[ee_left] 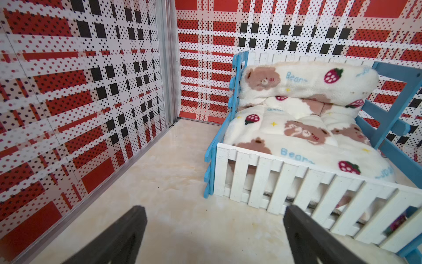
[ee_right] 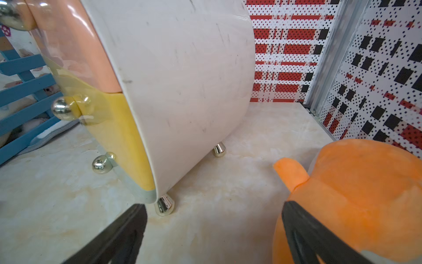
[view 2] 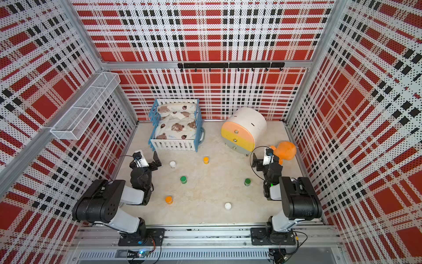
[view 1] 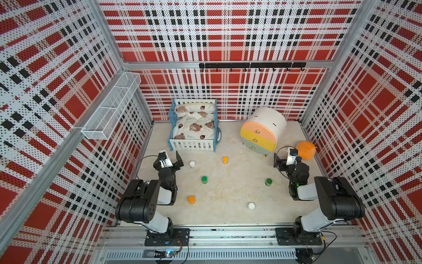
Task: Put the paint cans in the drawer according to color
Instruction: Open the drawer in the storage box.
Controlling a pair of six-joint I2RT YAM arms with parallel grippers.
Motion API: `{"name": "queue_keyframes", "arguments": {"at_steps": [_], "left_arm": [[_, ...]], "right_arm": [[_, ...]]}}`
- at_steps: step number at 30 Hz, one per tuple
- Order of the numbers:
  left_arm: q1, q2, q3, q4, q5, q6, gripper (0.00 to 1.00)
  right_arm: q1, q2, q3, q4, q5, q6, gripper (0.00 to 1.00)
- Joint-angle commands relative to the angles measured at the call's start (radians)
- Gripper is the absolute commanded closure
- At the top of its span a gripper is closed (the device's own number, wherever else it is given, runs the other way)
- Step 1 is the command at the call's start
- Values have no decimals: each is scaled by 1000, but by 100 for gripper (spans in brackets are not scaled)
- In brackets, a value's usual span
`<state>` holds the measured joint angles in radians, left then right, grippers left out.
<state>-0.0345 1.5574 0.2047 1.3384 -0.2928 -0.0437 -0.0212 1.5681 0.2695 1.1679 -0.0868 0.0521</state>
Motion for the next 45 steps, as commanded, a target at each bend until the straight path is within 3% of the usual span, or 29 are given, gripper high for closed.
{"name": "queue_keyframes", "arguments": {"at_steps": [1,18,20,25,28,31,34,39,42,45], "left_arm": [[-3,8,13,19,1,8,1],[-3,-7,-7,36,-5,5,1],[-22,-48,-37,62,-51,6,1],[-152,-213,-81,53,-303,91,1],[-240,-320,-73,28,-429,104,1],[-283,-436,-16,-113,-436,40,1],[-311,-502,84,-308,-423,-40,1],[-367,-493,305,-640,-355,-154,1],[-381,-441,467,-854,-310,-229,1],[-402,-387,600,-990,-195,-274,1]], "right_arm": [[14,4,18,-6,23,-8,0],[14,-3,12,4,7,-8,0],[14,-33,14,-25,-6,-15,0],[14,-201,70,-263,14,-7,5],[14,-321,175,-525,95,142,6],[14,-373,351,-864,112,255,6],[14,-369,508,-1101,35,284,8],[14,-375,638,-1214,-145,290,16],[14,-390,706,-1266,-189,299,18],[14,-395,777,-1316,-221,299,18]]}}
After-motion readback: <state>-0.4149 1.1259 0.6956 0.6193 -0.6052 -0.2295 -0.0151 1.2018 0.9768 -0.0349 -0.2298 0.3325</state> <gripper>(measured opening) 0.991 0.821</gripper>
